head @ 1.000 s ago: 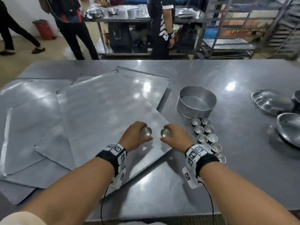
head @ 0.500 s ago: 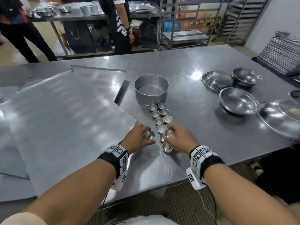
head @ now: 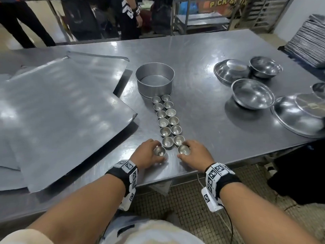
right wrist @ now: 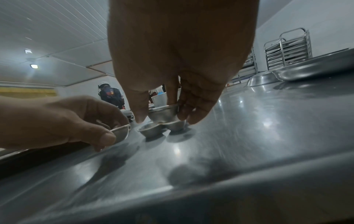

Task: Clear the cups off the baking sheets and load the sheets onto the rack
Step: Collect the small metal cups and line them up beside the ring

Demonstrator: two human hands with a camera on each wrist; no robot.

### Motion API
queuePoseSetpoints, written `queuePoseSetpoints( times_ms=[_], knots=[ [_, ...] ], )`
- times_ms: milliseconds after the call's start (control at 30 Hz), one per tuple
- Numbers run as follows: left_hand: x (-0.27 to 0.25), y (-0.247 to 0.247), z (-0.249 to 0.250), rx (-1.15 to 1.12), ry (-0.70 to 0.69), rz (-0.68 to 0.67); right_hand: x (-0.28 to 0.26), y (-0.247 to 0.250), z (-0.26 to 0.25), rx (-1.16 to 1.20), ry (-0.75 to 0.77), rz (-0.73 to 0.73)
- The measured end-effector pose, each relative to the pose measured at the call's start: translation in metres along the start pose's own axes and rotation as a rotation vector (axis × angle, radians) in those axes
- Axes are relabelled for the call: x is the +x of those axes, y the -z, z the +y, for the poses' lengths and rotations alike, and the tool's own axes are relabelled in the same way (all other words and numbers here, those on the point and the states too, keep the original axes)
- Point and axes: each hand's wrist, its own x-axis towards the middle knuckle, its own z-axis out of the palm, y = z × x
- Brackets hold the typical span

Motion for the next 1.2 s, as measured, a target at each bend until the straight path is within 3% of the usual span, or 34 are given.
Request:
queuePoseSetpoints(
  times_ms=[267, 567, 1200],
  knots=[
    [-0.008, -0.013, 0.001, 0.024, 0.016, -0.007, -0.005, -0.017, 0.013, 0.030, -0.015, -0.074],
    [-0.010, -0.017, 0.000, -0.068, 0.033, 0.053, -0.003, -0.022, 0.025, 0.067, -0.050, -0.004],
    [-0.005, -0.028, 0.017, -0.102, -0.051, 0.071, -0.002, -0.017, 0.022, 0.139, -0.035, -0.012]
  ],
)
